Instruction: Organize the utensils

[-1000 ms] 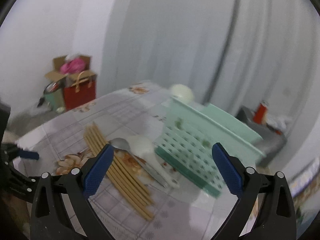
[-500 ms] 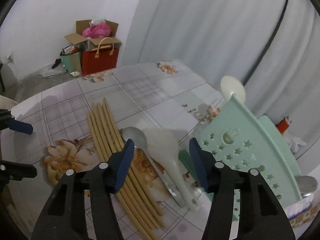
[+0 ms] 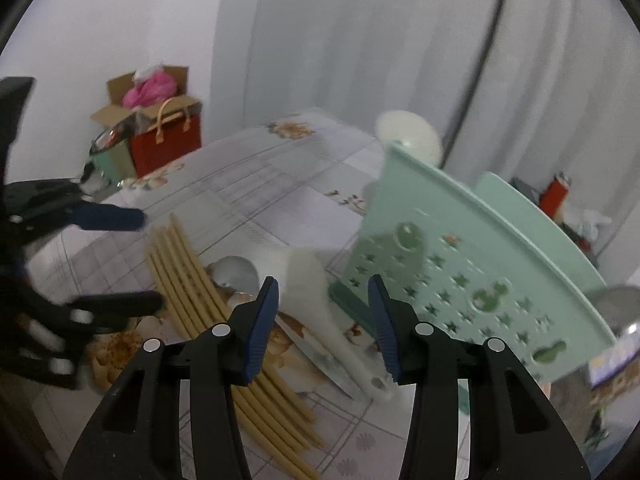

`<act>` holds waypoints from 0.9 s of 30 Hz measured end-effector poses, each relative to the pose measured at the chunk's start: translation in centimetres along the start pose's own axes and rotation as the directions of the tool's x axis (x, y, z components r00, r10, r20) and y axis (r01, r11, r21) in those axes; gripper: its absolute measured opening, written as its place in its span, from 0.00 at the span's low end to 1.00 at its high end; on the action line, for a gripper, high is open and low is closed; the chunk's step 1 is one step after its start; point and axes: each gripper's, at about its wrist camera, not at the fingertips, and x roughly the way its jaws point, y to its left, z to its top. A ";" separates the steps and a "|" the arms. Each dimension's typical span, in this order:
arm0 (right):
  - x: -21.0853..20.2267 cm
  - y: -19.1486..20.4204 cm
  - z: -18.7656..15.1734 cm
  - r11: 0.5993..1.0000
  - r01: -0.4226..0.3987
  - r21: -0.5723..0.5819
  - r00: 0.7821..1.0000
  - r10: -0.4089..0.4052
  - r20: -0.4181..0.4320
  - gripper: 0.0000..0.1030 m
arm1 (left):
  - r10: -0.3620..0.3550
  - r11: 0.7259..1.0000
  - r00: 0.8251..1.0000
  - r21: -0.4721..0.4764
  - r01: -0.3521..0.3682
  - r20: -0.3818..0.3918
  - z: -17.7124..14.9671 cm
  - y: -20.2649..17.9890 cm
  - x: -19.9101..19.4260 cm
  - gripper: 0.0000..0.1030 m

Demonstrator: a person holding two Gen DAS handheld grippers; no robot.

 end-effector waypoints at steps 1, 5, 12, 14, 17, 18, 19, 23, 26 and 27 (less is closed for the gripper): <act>-0.1 -0.2 -0.2 1.000 0.003 0.012 1.000 -0.003 0.001 0.41 | 0.011 0.999 1.000 0.047 -0.010 -0.020 0.3 -0.3 0.9 0.56; -0.6 -1.5 -1.0 0.997 0.004 0.078 1.000 -0.004 -0.003 0.41 | 0.027 0.985 0.998 0.174 -0.015 -0.063 0.5 -0.9 3.0 0.53; -0.5 -2.7 -1.7 0.990 -0.006 0.142 1.000 0.008 -0.011 0.41 | 0.077 0.924 0.990 0.382 -0.028 -0.115 0.8 -2.7 6.1 0.52; -0.7 -3.0 -1.8 0.987 -0.013 0.158 1.000 0.015 -0.011 0.41 | 0.079 0.906 0.990 0.423 -0.022 -0.119 1.0 -2.9 6.4 0.50; -1.1 -3.6 -1.8 0.983 -0.018 0.181 1.000 0.018 0.003 0.41 | 0.091 0.863 0.988 0.504 -0.016 -0.123 1.2 -3.5 6.5 0.35; -1.3 -3.8 -1.9 0.982 -0.020 0.189 1.000 0.019 0.008 0.41 | 0.107 0.834 0.987 0.551 -0.021 -0.124 1.1 -3.9 6.6 0.26; -1.5 -3.9 -2.0 0.981 -0.021 0.193 1.000 0.019 0.011 0.41 | 0.131 0.800 0.984 0.599 -0.033 -0.122 0.8 -4.2 6.9 0.18; -2.4 -4.5 -2.6 0.975 -0.024 0.221 1.000 0.020 0.018 0.41 | 0.173 0.683 0.981 0.728 -0.052 -0.093 -0.2 -5.3 6.9 0.06; -2.7 -4.9 -3.0 0.970 -0.024 0.242 1.000 0.019 0.022 0.41 | 0.169 0.636 0.984 0.769 -0.061 -0.062 -0.5 -5.9 6.3 0.00; -2.7 -4.9 -3.0 0.968 -0.026 0.250 1.000 0.021 0.022 0.41 | 0.173 0.617 0.984 0.784 -0.073 -0.044 -0.5 -6.0 5.9 0.00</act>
